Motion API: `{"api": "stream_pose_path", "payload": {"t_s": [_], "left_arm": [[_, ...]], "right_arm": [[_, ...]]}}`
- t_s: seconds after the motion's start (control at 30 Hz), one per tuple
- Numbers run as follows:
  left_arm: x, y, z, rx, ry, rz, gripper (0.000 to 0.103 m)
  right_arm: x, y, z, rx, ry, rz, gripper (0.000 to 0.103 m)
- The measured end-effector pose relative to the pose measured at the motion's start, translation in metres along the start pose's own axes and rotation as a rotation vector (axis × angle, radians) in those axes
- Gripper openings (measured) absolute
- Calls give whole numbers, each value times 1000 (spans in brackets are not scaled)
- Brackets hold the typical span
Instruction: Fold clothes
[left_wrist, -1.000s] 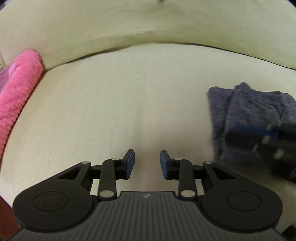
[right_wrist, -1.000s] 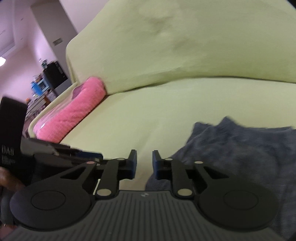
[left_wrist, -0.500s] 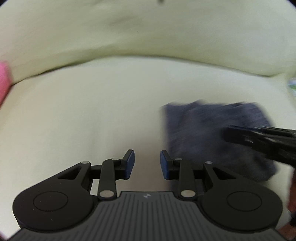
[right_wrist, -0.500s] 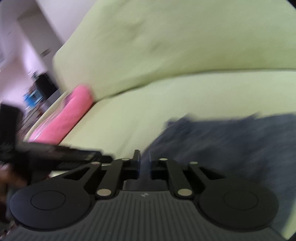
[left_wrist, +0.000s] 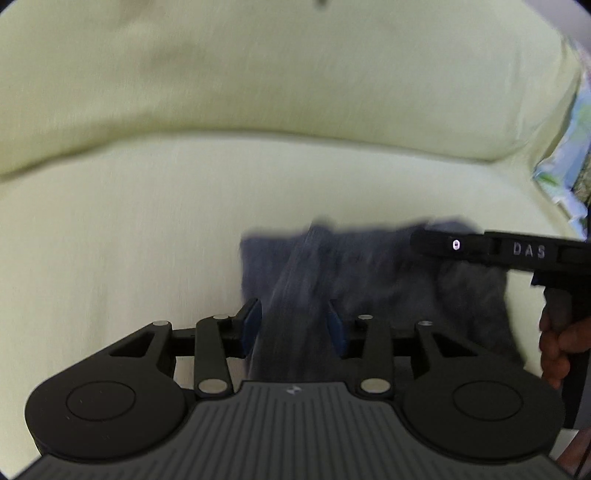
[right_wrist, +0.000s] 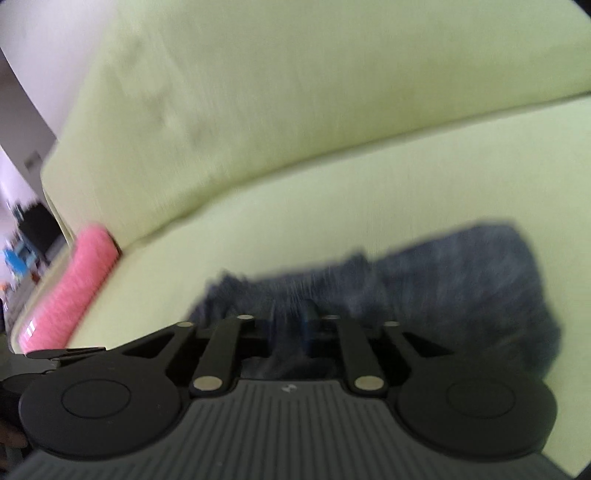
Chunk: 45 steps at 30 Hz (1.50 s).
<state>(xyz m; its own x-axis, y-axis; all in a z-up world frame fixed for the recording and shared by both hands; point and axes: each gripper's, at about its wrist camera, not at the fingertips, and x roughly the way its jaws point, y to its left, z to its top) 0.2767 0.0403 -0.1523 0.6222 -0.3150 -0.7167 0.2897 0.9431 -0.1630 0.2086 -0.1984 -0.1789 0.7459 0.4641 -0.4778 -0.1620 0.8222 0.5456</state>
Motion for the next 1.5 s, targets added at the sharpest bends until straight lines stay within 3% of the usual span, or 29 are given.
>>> {"api": "stream_pose_path", "payload": {"t_s": [0.13,0.3,0.37,0.5,0.6,0.63,0.73,0.77,0.83,1.0,1.07,1.17,1.27,1.4,1.5], "left_arm": [[22,-11,18,42,-30,-29,45],[82,-11,9,86,71,46,52],[76,-6,8,63,53,34,50],[57,-4,9,42,-32,10,46],[71,-6,5,74,35,67,49],[80,-3,0,71,58,83,51],[73,-5,4,86,67,104,47],[68,-7,6,98,60,112,46],[53,-12,10,121,36,123,46],[8,-21,3,120,-4,99,46],[-8,-27,-8,120,-13,71,46],[-2,-34,-19,139,16,68,46],[18,-38,-30,170,100,124,47],[24,-48,-23,225,111,152,47],[15,-45,-5,210,84,121,47]], "right_arm": [[14,-13,2,20,7,-29,21],[44,-23,-2,25,35,-57,8],[44,-26,7,58,47,-56,8],[15,-26,16,99,-37,27,17],[17,-33,5,122,6,12,19],[26,-38,-3,121,47,-30,8],[27,-51,-11,222,36,2,6],[24,-51,-8,247,34,3,9],[7,-46,-5,266,-6,-6,39],[-69,-46,-28,337,-77,-50,46],[-87,-51,-42,366,-69,-76,49],[-112,-57,-80,478,-44,-66,51],[-108,-51,-105,536,20,-65,52],[-103,-37,-120,571,8,-34,58],[-92,-36,-127,649,-47,-13,61]]}}
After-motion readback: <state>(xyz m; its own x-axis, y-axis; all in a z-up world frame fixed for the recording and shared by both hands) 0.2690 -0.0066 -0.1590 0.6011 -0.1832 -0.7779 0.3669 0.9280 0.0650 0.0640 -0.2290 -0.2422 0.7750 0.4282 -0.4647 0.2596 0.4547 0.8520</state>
